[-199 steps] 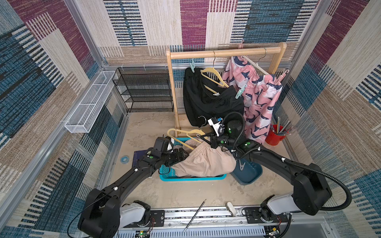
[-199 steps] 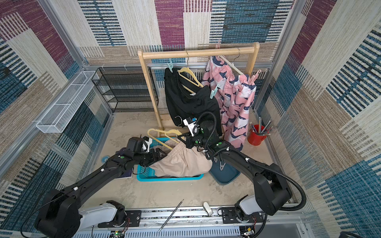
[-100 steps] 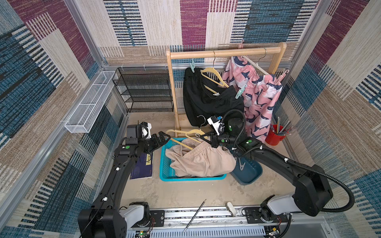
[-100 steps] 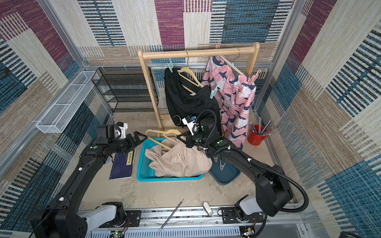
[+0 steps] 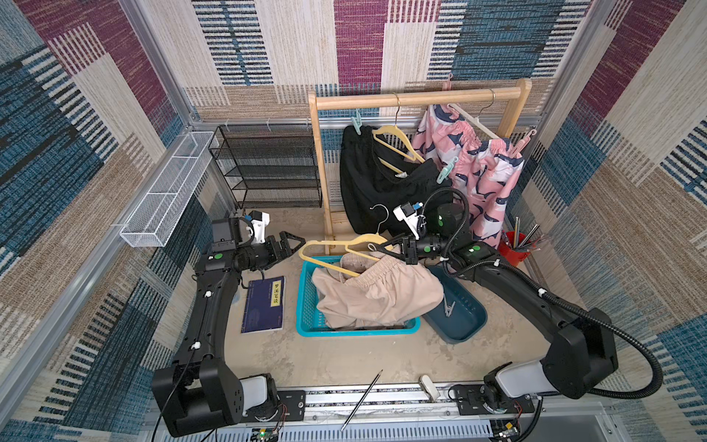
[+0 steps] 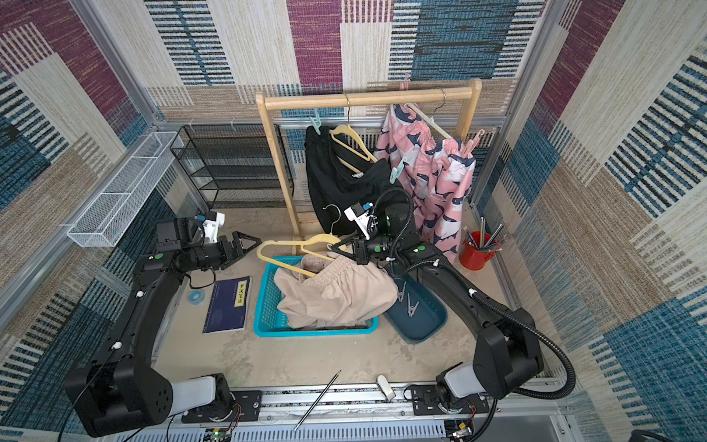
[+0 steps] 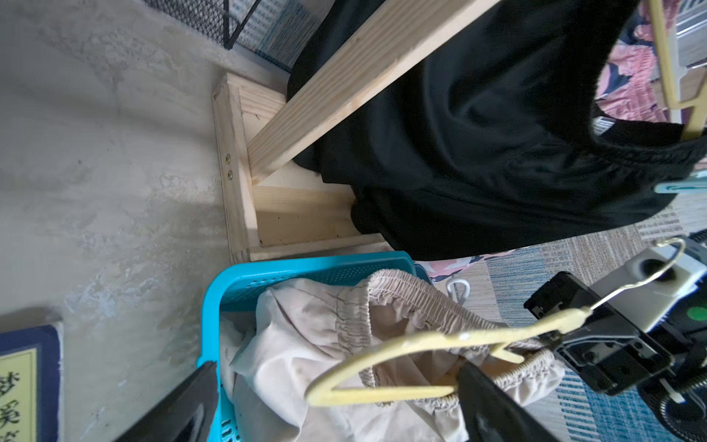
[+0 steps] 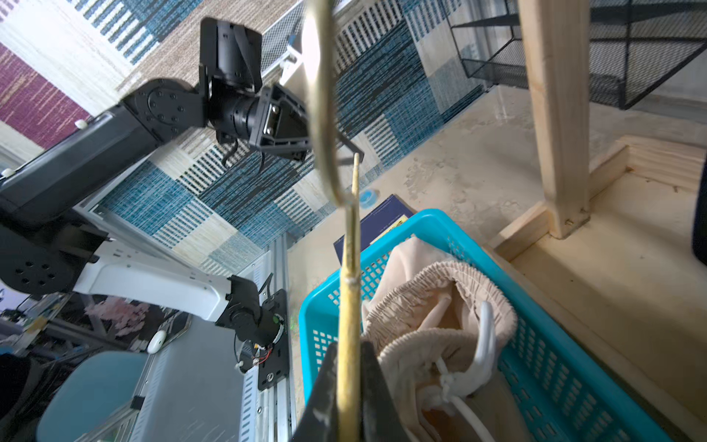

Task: Remove the clothespins securing shorts to the hanger
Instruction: Remove the shorts from the hanger.

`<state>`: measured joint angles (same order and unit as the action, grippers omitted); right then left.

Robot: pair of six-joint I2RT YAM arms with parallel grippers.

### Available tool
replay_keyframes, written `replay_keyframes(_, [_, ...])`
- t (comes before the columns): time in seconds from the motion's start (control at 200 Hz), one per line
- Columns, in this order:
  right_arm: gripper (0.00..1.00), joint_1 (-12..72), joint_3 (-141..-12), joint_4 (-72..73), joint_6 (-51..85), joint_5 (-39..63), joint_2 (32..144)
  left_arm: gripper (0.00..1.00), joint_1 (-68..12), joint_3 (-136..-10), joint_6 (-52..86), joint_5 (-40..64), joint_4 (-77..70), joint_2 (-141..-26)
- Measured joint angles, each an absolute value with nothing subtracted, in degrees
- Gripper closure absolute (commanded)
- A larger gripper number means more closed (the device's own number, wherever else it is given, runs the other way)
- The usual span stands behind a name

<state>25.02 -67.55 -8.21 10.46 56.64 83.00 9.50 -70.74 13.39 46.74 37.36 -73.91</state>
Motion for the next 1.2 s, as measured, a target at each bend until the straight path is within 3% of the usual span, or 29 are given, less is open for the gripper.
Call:
replay_keyframes(0.17, [1.00, 25.8, -69.8, -13.9, 5.9, 58.1, 85.1, 0.02, 6.2, -78.1, 4.5, 45.5, 44.4, -74.2])
replay_keyframes(0.406, [1.00, 26.3, -73.1, -19.7, -0.1, 60.6, 88.4, 0.02, -4.4, -84.6, -6.4, 45.0, 52.4, -77.2])
replay_keyframes(0.901, [1.00, 27.7, -75.2, -22.7, -3.9, 64.6, 89.8, 0.11, -11.1, -83.3, -17.3, 46.8, 60.6, -80.2])
replay_keyframes(1.067, [1.00, 27.7, -75.7, -22.8, -4.1, 66.0, 89.8, 0.26, -12.8, -81.9, -18.8, 46.1, 62.1, -81.0])
replay_keyframes(1.127, [1.00, 27.7, -75.8, -23.0, -4.2, 66.4, 89.8, 0.39, -13.1, -81.8, -19.0, 45.5, 62.4, -81.4])
replay_keyframes(1.202, [1.00, 27.7, -76.0, -23.0, -4.2, 66.7, 89.9, 0.63, -13.2, -81.8, -19.2, 45.0, 62.4, -81.8])
